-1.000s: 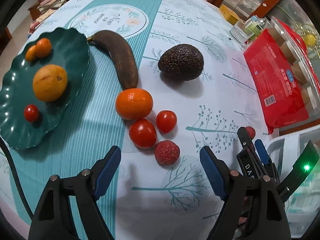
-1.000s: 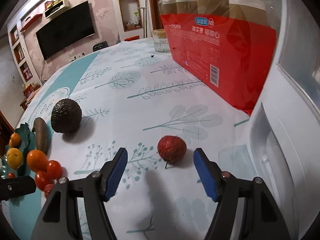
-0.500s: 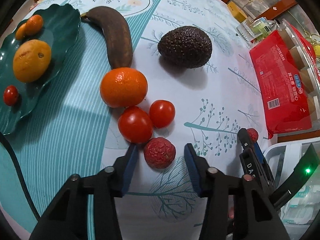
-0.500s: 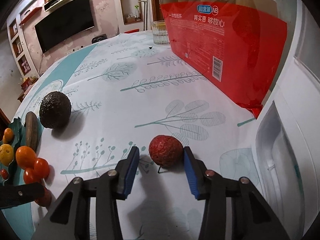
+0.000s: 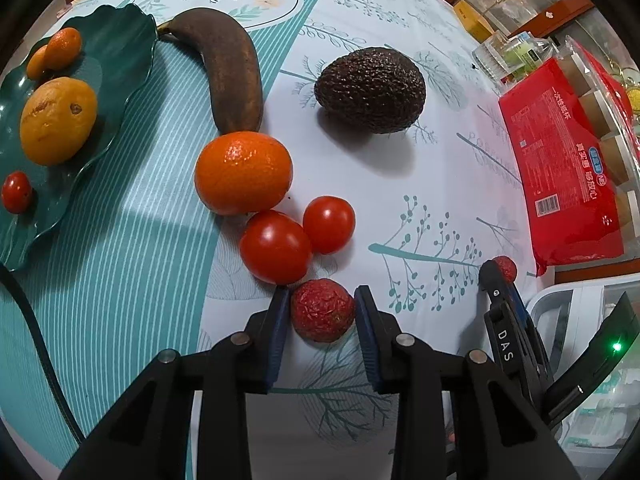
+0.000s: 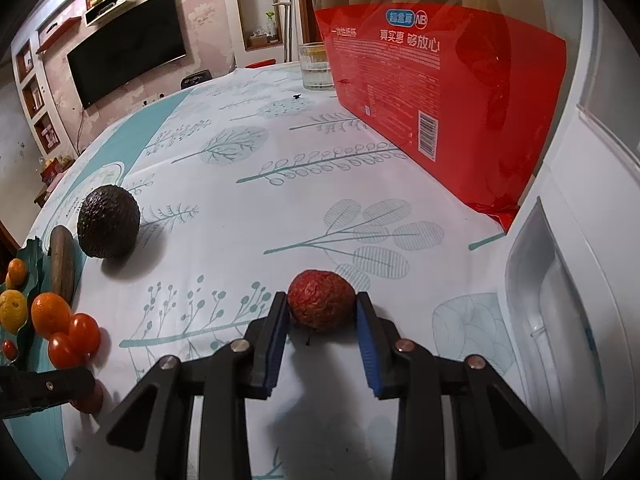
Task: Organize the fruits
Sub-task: 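Carry the held lychees toward the green plate with both grippers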
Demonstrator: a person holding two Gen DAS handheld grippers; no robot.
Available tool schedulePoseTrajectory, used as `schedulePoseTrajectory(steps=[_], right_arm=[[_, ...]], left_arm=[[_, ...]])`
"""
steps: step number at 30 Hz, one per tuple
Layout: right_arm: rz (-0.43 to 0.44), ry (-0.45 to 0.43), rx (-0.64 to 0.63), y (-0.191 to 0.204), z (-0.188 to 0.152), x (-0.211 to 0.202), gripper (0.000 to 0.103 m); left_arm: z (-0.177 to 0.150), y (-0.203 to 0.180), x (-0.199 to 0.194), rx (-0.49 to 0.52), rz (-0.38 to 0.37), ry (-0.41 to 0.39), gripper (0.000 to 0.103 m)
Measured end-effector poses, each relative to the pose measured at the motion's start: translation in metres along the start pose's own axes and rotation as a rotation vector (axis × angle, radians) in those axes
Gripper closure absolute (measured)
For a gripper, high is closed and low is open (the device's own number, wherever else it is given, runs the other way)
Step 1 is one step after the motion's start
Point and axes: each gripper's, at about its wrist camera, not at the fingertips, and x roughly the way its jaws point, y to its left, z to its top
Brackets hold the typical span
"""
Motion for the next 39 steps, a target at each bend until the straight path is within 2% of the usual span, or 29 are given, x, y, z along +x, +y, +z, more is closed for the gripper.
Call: schedulePoseTrajectory(steps=[7, 18, 22, 39], right_arm=[[0.012, 0.040, 0.008, -0.001, -0.002, -0.006, 0.071], [0.029, 0.143, 0.009, 0.008, -0.019, -0.030, 0.071], [0.043, 0.163, -0.009, 0.018, -0.028, -0.043, 0.071], [0.145, 0.170, -0.125, 0.099, -0.058, -0.098, 0.071]], left_arm=[[-0.005, 0.003, -0.007, -0.001, -0.009, 0.009, 0.072], [-0.017, 0.029, -0.056, -0.035, -0.059, -0.071, 0.072], [-0.023, 0.045, -0.074, -0.051, -0.078, -0.094, 0.072], [-0.061, 0.141, -0.122, -0.059, -0.039, -0.115, 0.072]])
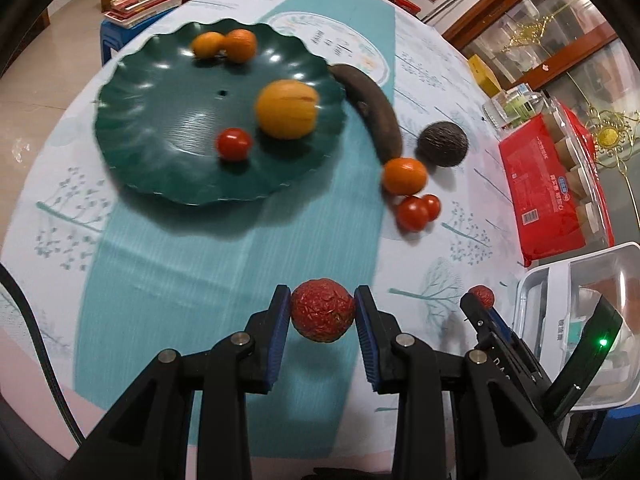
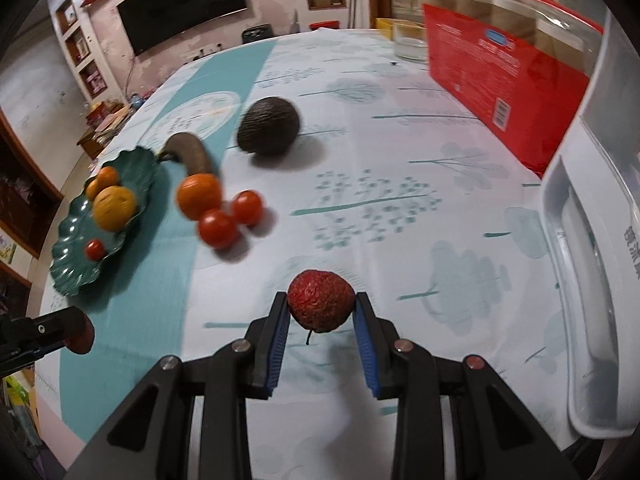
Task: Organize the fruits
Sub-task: 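Carry the held lychees toward the green plate with both grippers, then lower both lychees onto the green plate and open both grippers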
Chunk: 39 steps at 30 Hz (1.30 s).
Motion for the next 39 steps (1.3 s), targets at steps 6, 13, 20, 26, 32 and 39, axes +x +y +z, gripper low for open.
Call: schedulePoseTrajectory(steps=[6, 13, 20, 26, 32, 39], right_arm=[[0.030, 0.015, -0.017, 0.036, -0.004, -0.002, 0.071], [0.066, 0.009, -0.033, 0.082, -0.007, -0.007, 0.071], [0.097, -0.008, -0.038, 0.123, -0.007, -0.008, 0.071], [0.118, -0.034, -0.028, 0.157, -0.007, -0.004, 0.071], [0.139, -0.047, -0.019, 0.191, -0.009, 0.004, 0.071], [0.172, -0.061, -0.055, 0.227, -0.008, 0.014, 0.071]], left_arm=[[0.007, 0.032, -0.020, 0.006, 0.017, -0.024, 0.072], [0.022, 0.069, -0.043, 0.020, 0.030, -0.047, 0.072], [0.042, 0.091, -0.059, 0.081, 0.034, -0.078, 0.072], [0.067, 0.112, -0.059, 0.137, 0.033, -0.084, 0.072], [0.086, 0.129, -0.052, 0.176, -0.002, -0.077, 0.072], [0.104, 0.145, -0.037, 0.210, -0.058, -0.058, 0.072]])
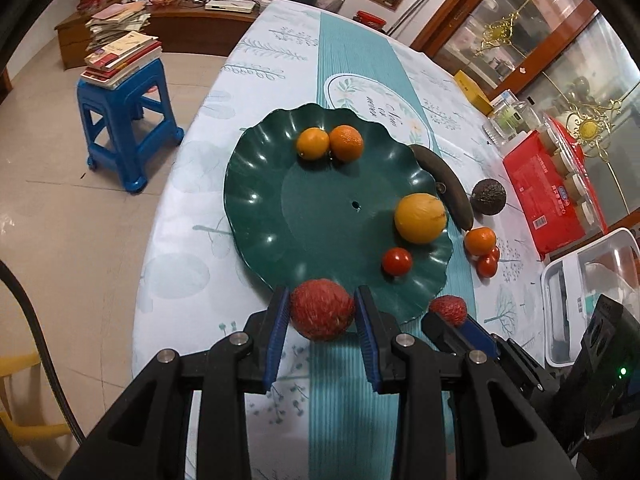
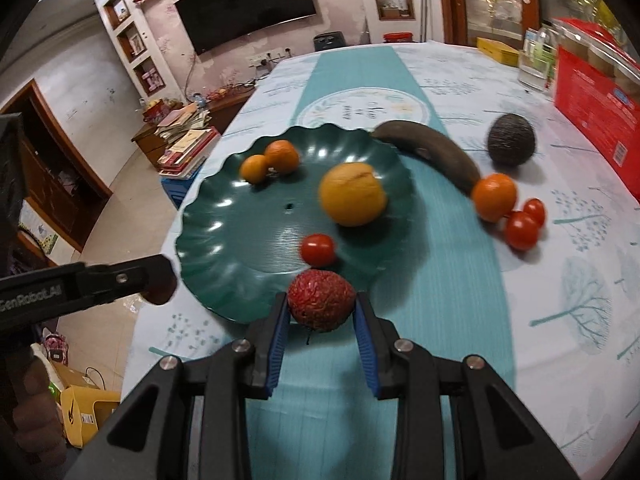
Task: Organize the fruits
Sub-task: 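Lower both lychees onto the green plate and open both grippers, then move both open grippers back toward the mandarin and cherry tomatoes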
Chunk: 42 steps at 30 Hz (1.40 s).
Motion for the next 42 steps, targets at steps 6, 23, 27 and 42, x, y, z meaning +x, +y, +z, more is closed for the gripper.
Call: schedulePoseTrajectory(steps=[6, 23, 27, 42], right_arm=[[0.006, 0.006, -0.049, 0.020, 0.002, 0.009, 0.070], [0.013, -0.018, -0.055, 0.028, -0.001, 0.003, 0.050], [0.007, -0.020, -0.038, 0.021, -0.005, -0.004, 0.050], [-0.025, -0.026, 0.036, -0.037, -0.024, -0.039, 0.050]], left_arm=[[0.007, 0.010, 0.011, 0.007, -0.038, 0.012, 0.072], [0.001, 0.008, 0.008, 0.008, -0.045, 0.021, 0.046], [-0.005, 0.002, 0.003, 0.012, -0.052, 0.024, 0.046], [-0.040, -0.056, -0.005, 0.074, -0.054, 0.051, 0.029]])
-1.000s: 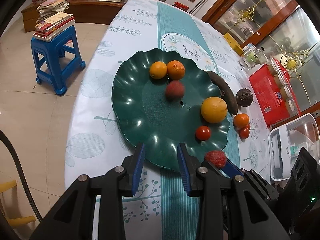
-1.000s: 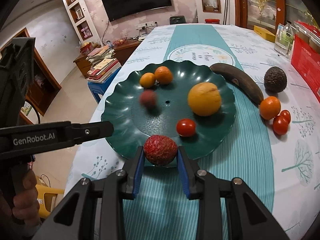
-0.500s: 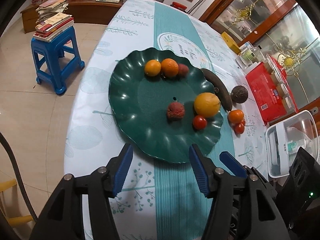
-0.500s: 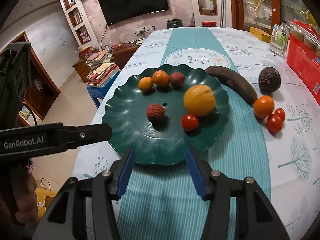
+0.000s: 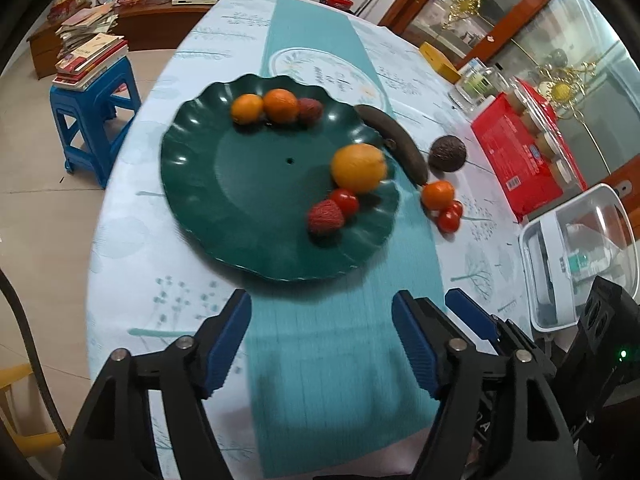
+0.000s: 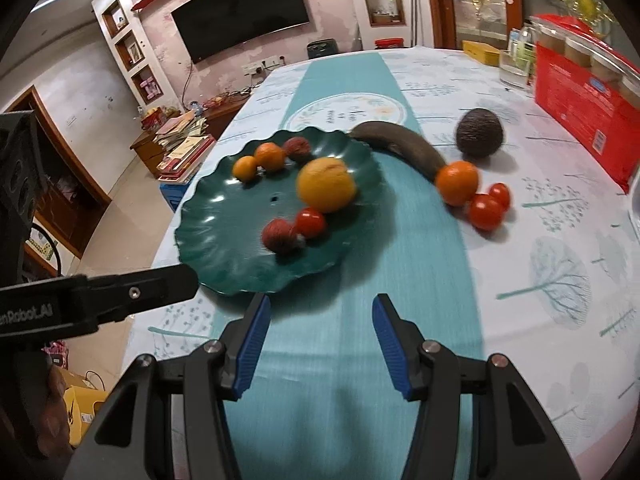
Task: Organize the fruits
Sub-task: 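Move both open grippers back toward the mandarin and cherry tomatoes, then grasp the mandarin with the left gripper while the right gripper grasps a cherry tomato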
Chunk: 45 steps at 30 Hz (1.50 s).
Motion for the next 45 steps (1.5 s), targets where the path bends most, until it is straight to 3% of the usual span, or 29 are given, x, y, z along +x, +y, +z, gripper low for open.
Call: schedulePoseTrajectory(steps=[9, 25, 40, 45], right_arm=[[-0.016, 0.007, 0.000, -0.058, 0.000, -0.017, 0.050], [0.064, 0.011, -0.146, -0.143, 0.031, -0.015, 0.050], [0.139, -0.039, -0.260, -0.156, 0.061, 0.023, 0.050], [0.156, -0.034, -0.290, -0.156, 0.062, 0.040, 0.050]], left_arm=[[-0.008, -0.054, 0.001, 0.010, 0.054, -0.035, 0.016], [0.024, -0.133, 0.030, -0.043, 0.141, -0.053, 0.011], [0.095, -0.164, 0.088, -0.074, 0.221, -0.036, 0.011], [0.110, -0.171, 0.117, -0.083, 0.211, 0.025, 0.011]])
